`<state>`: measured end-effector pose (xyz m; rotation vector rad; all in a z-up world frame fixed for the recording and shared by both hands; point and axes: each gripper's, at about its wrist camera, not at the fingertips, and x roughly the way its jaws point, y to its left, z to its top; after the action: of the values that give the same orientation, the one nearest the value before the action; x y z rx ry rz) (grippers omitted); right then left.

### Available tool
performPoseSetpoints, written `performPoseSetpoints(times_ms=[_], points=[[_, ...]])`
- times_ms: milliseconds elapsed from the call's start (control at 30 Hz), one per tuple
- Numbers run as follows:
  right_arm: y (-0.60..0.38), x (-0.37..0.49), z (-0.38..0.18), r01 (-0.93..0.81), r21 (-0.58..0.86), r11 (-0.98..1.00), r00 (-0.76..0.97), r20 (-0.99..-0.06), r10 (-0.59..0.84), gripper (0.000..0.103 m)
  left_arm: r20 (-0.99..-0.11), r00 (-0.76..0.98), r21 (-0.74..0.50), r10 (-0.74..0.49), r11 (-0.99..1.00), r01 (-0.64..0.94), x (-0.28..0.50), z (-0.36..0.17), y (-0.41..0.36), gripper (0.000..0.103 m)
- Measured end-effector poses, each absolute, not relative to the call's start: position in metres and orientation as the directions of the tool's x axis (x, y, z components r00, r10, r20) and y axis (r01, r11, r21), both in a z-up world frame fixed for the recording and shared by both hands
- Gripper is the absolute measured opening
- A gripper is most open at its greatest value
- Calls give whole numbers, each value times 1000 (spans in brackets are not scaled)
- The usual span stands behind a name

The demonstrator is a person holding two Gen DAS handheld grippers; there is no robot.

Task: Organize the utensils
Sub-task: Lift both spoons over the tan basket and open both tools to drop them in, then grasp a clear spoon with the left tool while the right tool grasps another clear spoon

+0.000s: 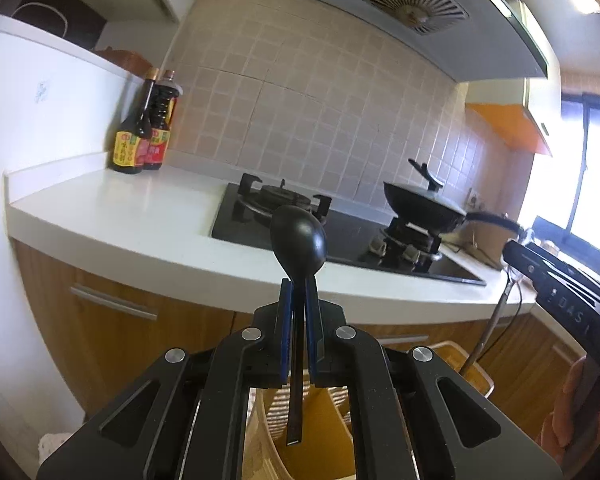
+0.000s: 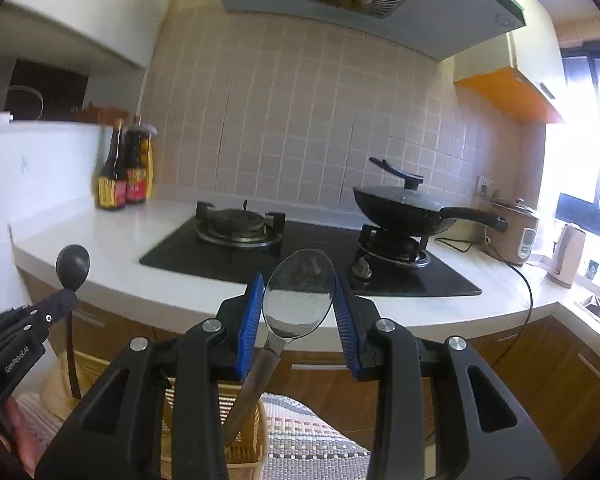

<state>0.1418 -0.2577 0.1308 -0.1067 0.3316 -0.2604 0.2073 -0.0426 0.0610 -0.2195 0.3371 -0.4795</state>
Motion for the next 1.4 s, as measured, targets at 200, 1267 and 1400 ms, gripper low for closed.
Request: performPoseSetpoints(times_ms=[200, 1267, 1400], points=[[-255, 151, 119, 208, -150, 967, 895, -370, -250, 33, -285, 825, -268, -488, 867, 420, 205, 47, -42, 4], [-271, 63, 94, 35, 43, 998, 661, -750, 9, 45, -763, 373, -369, -528, 829, 420, 134, -2, 15, 49], [-270, 65, 64, 17, 64, 998, 547, -836, 45, 45, -811, 250, -396, -528, 812, 429, 128, -31, 9, 49]])
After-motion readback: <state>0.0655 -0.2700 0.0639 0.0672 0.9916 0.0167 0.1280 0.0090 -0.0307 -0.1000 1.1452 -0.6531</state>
